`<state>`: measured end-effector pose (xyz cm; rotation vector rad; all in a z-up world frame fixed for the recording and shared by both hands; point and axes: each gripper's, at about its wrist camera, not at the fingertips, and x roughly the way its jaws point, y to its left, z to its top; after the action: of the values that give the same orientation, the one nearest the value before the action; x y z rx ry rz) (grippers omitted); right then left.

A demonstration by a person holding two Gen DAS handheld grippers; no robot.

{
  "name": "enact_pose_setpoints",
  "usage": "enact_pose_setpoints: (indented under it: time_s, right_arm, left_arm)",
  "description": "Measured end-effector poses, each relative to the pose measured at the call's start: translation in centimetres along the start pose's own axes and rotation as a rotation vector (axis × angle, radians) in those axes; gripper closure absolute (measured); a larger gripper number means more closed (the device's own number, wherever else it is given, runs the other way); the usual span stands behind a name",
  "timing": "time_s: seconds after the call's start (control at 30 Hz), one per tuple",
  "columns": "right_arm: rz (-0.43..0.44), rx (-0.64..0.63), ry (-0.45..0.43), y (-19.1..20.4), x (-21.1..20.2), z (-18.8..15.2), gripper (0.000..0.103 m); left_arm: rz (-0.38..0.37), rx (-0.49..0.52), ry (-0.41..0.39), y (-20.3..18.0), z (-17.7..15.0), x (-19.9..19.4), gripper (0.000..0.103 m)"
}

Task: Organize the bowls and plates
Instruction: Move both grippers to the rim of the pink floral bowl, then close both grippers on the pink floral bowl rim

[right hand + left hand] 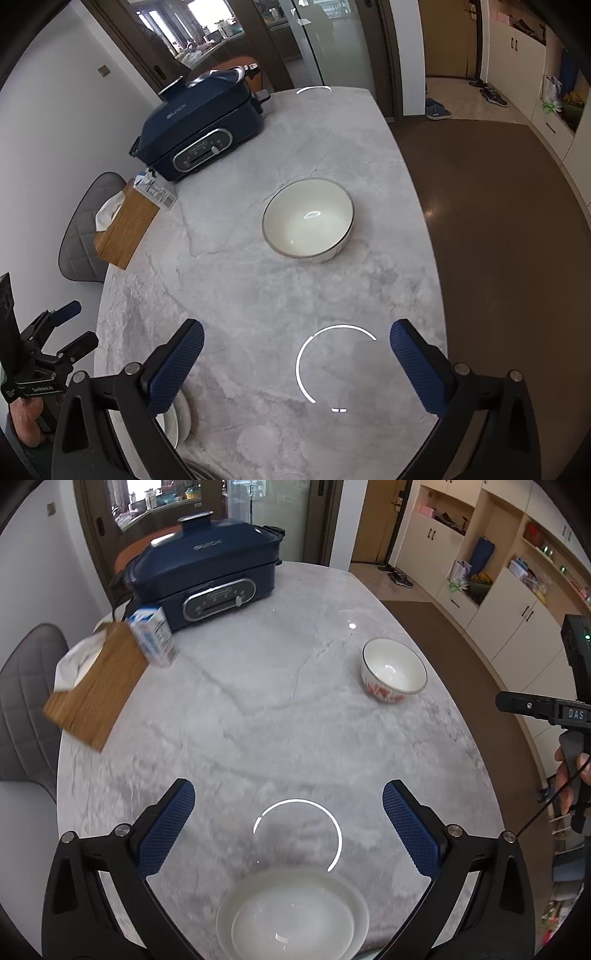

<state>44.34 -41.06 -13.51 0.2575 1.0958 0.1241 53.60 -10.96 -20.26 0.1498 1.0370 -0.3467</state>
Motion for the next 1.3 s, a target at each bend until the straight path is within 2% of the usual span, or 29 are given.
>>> enact_pose_setpoints:
  time_s: [0.13,0.33,0.43,0.6,0.73,0.87,0.93,1.0,1.07,1.1,1.13,1.2,1.27,1.3]
  right_arm:
    - [-0.003,0.010,0.017,-1.7,1.8,3.1,0.000]
    - [0.007,-0.007,0.080,-3.1,5.8,6.3,0.002]
    - [-0.001,-0.005,0.106,-3.8,7.8,7.4,0.007]
    - [0.019,0.046,0.152,-5.8,10.9,8.6,0.013]
    - [0.026,0.064,0.197,-6.6,13.0,9.1,0.017]
    - [0.062,0.082,0.238,-6.9,14.9,9.2,0.027]
    - [0.084,0.099,0.252,-7.1,15.8,9.1,0.034]
    - [0.097,0.115,0.265,-7.4,16.6,9.1,0.046]
    - [0.118,0.134,0.273,-7.7,17.2,9.0,0.051]
    - [0.129,0.148,0.276,-7.9,17.4,8.9,0.054]
    - [0.142,0.160,0.278,-8.1,17.6,8.9,0.054]
    - [0.158,0.182,0.280,-8.5,17.8,8.8,0.054]
    - [0.164,0.178,0.286,-8.5,18.1,8.7,0.055]
    - [0.168,0.175,0.290,-8.4,18.1,8.6,0.061]
  left_arm:
    - [0.009,0.029,0.004,-2.7,5.7,3.3,0.000]
    - [-0.037,-0.007,0.082,-6.0,12.0,10.6,0.000]
    - [-0.056,-0.025,0.138,-7.1,13.3,14.4,0.000]
    - [-0.044,-0.057,0.189,-7.7,14.9,19.4,0.000]
    - [-0.062,-0.076,0.205,-8.0,15.1,21.9,0.001]
    - [-0.079,-0.075,0.230,-8.7,15.0,24.1,0.003]
    - [-0.102,-0.092,0.235,-8.8,15.2,25.0,0.008]
    - [-0.121,-0.106,0.235,-8.6,15.2,25.7,0.012]
    - [-0.134,-0.106,0.239,-8.7,15.2,26.3,0.019]
    - [-0.145,-0.108,0.245,-8.9,15.2,26.6,0.033]
    - [-0.160,-0.112,0.253,-8.9,15.1,26.9,0.051]
    - [-0.176,-0.121,0.269,-9.0,14.9,27.6,0.071]
    - [-0.186,-0.118,0.267,-9.3,14.7,27.9,0.072]
    - [-0.196,-0.119,0.267,-9.4,14.6,28.0,0.075]
